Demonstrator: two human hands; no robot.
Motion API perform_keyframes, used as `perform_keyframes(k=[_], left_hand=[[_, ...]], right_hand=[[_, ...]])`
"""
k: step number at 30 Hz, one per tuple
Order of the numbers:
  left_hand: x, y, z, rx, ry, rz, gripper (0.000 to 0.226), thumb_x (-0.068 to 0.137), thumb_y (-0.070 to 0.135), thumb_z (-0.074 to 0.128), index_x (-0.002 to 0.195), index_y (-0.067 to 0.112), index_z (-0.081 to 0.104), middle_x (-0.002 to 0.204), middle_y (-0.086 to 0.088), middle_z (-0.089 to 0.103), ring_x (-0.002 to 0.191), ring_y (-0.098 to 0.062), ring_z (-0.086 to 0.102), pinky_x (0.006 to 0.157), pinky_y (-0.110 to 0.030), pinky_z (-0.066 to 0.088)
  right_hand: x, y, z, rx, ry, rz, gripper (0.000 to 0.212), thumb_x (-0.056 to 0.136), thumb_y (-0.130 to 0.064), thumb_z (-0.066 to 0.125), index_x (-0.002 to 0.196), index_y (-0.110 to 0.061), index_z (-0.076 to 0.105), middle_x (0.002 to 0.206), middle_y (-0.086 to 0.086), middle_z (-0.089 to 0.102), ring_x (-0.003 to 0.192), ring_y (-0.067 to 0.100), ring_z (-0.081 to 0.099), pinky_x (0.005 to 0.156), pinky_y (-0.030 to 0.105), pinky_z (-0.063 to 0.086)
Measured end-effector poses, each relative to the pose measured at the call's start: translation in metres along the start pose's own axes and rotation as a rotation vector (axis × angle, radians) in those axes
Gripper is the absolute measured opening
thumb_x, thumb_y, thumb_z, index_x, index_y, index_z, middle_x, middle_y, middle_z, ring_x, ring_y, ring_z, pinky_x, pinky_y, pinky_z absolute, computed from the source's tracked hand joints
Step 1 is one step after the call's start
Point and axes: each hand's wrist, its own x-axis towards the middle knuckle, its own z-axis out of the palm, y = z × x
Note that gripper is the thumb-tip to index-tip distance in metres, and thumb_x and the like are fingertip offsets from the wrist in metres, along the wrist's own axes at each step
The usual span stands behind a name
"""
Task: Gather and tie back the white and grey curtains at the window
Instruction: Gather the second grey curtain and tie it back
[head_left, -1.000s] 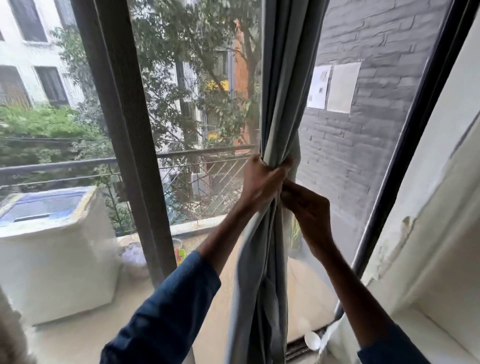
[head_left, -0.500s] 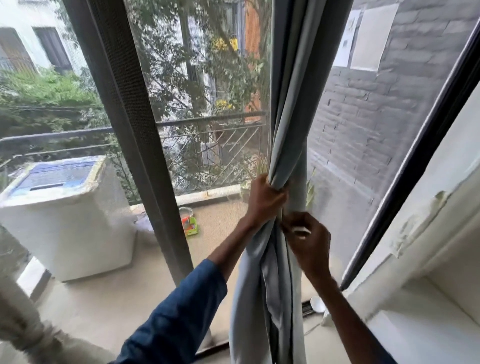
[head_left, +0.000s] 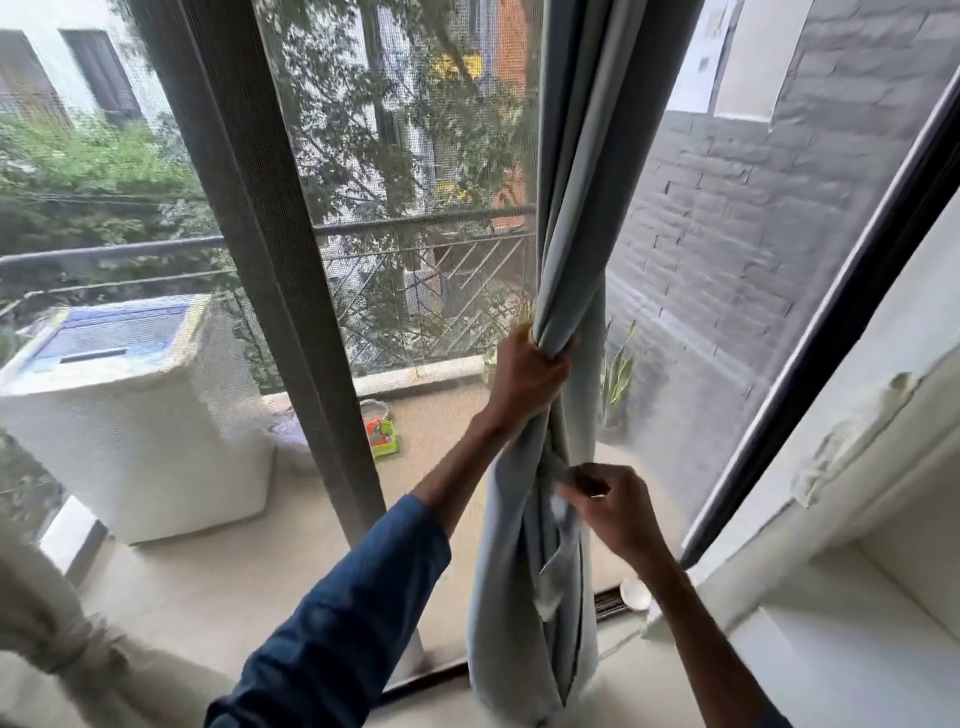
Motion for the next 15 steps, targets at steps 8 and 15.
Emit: perform_keyframes(k=[8,15], left_hand=[[0.008,-0.008,-0.002,0.024,-0.012,0.016,0.021,0.084,0.030,0.075,0.077,0.014,0.065,0.063,0.001,0.060,0.050,-0.007,0.052,0.046,-0.027,0.040],[-0.001,-0.006,-0.001,0.023,-0.032,0.060,0.019,0.084,0.030,0.076,0.079,0.015,0.066,0.063,0.002,0.062,0.050,-0.006,0.056,0.045,-0.024,0.043]], right_hand=[[0.033,0.022,-0.071,-0.053,0.149,-0.027,0.019,0.080,-0.041,0.075,0.092,-0.027,0.081,0.085,-0.012,0.077,0.081,-0.001,0.070,0.076,0.027,0.055],[0.035,0.036,-0.074,-0.168,0.187,-0.102,0.011,0.081,-0.033,0.079,0.089,-0.026,0.081,0.085,-0.007,0.073,0.083,0.013,0.067,0.075,0.037,0.055]])
